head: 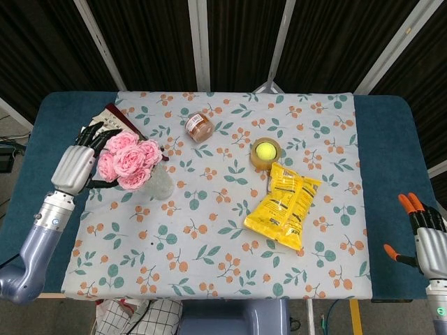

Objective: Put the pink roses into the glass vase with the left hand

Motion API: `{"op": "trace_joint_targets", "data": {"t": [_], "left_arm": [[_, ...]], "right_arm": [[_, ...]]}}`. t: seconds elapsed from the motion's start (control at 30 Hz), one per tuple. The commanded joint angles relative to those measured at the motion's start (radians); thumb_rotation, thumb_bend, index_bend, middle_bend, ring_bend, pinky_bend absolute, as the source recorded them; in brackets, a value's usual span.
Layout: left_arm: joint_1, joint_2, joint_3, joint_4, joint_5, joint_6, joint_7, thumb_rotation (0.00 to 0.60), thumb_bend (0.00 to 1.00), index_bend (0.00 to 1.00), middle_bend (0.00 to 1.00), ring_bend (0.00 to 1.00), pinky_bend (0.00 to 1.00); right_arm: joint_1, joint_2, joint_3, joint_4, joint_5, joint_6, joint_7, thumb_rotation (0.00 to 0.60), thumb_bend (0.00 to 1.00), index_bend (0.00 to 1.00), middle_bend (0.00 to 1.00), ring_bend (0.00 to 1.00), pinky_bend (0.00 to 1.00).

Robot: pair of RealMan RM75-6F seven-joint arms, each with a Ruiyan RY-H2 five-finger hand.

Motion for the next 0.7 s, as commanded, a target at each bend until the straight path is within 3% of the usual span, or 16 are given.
{"op": "trace_joint_targets", "data": {"t": [0.03, 0.2, 0.43, 0.57, 0.7], "left_arm": [[0.023, 0.057, 0.005, -0.055, -0.059, -0.025, 0.058, 0.6, 0.28, 0.13, 0.17, 0.0, 0.0], [0.044, 0.155, 0.01, -0.156, -0.137, -0.05, 0.137, 0.6, 0.28, 0.13, 0.17, 0.0, 0.0], [0.06, 0.257, 0.04, -0.297, -0.245, -0.028, 0.352, 0.6, 0.28, 0.14, 0.17, 0.0, 0.0], [0.145, 0.283, 0.101, -0.384, -0.142, 0.08, 0.38, 0.6, 0.3, 0.15, 0.18, 0.0, 0.0], [0.294, 0.22, 0.195, -0.311, 0.071, 0.257, 0.277, 0.6, 0.3, 0.15, 0.19, 0.0, 0.0]], "right_arm": [[0.001, -0.001, -0.002, 0.0, -0.003, -0.002, -0.003, 0.6, 0.22, 0.1, 0.02, 0.02, 0.0], [0.002, -0.004, -0.002, -0.001, -0.003, -0.002, -0.008, 0.6, 0.22, 0.1, 0.02, 0.02, 0.0], [0.003, -0.006, -0.003, -0.002, -0.004, -0.003, -0.013, 0.6, 0.22, 0.1, 0.02, 0.02, 0.0], [0.001, -0.004, -0.003, -0.004, -0.007, 0.002, -0.011, 0.6, 0.22, 0.1, 0.02, 0.02, 0.0], [-0.001, -0.002, -0.004, -0.001, -0.014, 0.009, -0.006, 0.6, 0.22, 0.1, 0.02, 0.02, 0.0]]}}
